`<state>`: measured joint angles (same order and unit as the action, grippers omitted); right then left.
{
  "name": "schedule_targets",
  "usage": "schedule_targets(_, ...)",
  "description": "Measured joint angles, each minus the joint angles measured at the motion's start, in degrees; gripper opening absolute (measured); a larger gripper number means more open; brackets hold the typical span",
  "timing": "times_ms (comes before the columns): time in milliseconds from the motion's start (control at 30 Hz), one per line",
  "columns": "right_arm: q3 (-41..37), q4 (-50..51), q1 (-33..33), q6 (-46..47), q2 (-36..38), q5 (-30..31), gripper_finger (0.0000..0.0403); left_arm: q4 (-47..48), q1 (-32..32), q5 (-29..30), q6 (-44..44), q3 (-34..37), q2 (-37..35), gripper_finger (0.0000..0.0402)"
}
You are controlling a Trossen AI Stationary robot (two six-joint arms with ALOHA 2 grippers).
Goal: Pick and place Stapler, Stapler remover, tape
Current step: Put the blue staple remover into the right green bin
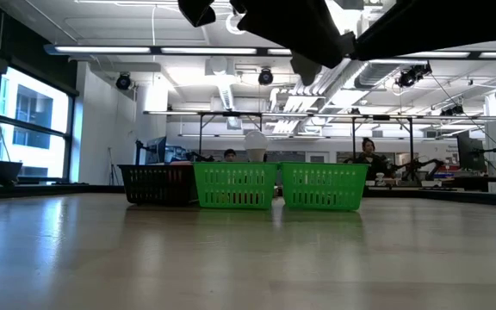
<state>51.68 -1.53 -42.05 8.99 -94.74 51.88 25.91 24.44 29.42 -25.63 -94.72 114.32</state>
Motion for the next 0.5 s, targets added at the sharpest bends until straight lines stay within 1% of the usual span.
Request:
schedule_targets(100,0.0,-0.04,-0.02,0.02,0.0,-0.09,0.0131,-0.08,-0.02,-0.36,0.01,0.0,0.0,0.0086)
schedule_targets(333,-0.02,-0.01,-0.04,0.02,0.0,0.26,0.0197,0.22,-0.06,-0.03,0.43,-0.07,-0.04,0.0086)
schedule_targets(400,-0.02,-0.01,-0.1,0.15,-0.02,0.76,0.0206,0.22,-0.08,0.02,0.42,-0.11,-0.04,0.0086)
schedule_targets(500,-0.02,-0.3,-0.1,0.11,-0.02,1.55,0.021,0.44,-0.08,0.06,0.44,-0.11,-0.04,0.0086)
